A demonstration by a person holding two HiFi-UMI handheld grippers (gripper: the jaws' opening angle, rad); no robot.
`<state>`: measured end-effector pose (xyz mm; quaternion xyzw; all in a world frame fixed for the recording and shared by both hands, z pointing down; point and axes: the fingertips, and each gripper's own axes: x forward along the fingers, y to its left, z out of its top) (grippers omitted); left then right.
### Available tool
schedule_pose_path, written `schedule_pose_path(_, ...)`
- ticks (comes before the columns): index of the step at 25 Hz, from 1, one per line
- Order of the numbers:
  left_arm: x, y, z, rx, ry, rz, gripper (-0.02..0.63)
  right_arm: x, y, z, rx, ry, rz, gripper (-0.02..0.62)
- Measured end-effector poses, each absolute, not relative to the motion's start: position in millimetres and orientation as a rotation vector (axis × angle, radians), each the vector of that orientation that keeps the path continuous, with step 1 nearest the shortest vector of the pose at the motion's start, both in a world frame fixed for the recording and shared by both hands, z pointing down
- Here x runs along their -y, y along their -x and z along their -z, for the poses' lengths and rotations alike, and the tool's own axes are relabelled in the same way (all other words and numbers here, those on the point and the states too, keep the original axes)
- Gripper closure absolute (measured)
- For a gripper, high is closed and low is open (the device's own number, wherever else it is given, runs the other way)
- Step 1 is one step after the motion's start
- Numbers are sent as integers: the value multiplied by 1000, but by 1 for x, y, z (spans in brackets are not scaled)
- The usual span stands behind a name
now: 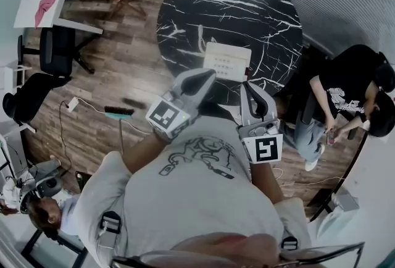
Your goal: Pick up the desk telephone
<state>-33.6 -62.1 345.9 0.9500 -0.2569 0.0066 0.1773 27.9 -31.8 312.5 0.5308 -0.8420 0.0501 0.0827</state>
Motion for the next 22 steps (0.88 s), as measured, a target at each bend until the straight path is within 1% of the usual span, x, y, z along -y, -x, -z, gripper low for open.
schedule_pose_path(4, 64, 25, -368, 702, -2678, -70, 601, 39, -41, -332, 2496, -1613, -221, 589)
schedule_pose_path(8, 68, 19, -401, 698, -2648, -149, 551, 42, -50, -365, 2465, -1566, -271, 586)
schedule_pose_path(10, 73, 18, -417, 703, -2625, -177, 541, 45, -53, -383, 2447, -1526, -301, 563)
schedule_pose_path(13, 76, 19, -444, 697, -2573, -221, 527, 48, -57, -404, 2426, -1518, -349, 552)
schedule_pose_path(15, 78, 20, -465, 690, -2532, -244, 504, 50, -61, -419, 2411, -1509, -377, 548)
schedule_pose_path(19, 87, 21, -505, 697, -2470, -291, 497, 55, -71, -453, 2367, -1486, -433, 523)
schedule_pose_path(22, 92, 21, -533, 699, -2426, -324, 472, 59, -78, -479, 2337, -1479, -478, 508)
